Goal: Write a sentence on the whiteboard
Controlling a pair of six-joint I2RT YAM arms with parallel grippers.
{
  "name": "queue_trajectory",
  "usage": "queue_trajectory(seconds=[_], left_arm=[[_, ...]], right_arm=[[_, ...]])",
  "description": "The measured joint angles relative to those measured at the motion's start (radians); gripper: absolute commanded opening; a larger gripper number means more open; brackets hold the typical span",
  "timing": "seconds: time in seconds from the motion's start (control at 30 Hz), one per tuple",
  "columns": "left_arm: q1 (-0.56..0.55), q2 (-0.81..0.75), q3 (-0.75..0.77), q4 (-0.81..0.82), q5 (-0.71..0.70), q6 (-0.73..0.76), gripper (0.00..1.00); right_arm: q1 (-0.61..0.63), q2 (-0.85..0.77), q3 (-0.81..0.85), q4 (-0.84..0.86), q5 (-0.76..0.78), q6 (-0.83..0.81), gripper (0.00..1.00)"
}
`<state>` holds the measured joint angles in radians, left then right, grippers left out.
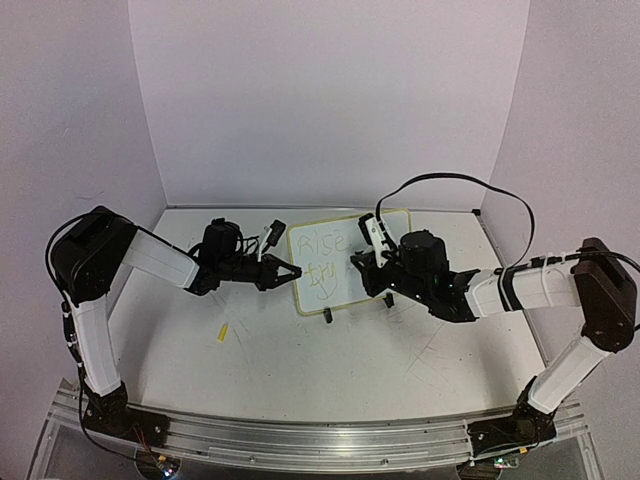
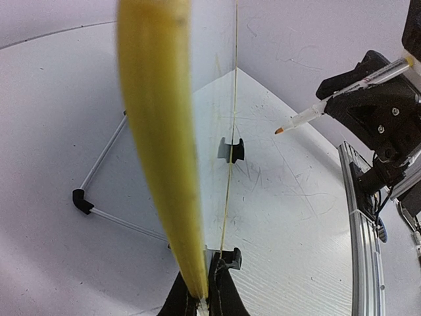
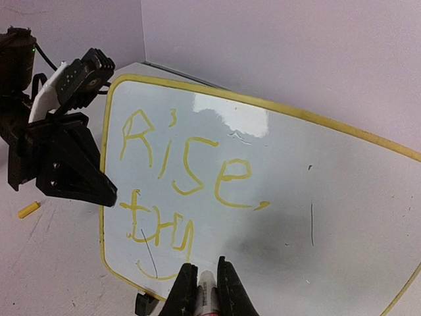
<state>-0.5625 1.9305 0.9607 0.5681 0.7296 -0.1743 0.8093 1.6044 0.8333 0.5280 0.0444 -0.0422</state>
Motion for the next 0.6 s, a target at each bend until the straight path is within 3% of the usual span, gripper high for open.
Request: queue_trajectory(seconds=[0.6], left_arm=[[0.0,-0.002,0.0,-0.003,0.0,0.003,0.0]], right_arm=[[-0.012,0.049,0.008,0.022,0.098,0.017,0.0]])
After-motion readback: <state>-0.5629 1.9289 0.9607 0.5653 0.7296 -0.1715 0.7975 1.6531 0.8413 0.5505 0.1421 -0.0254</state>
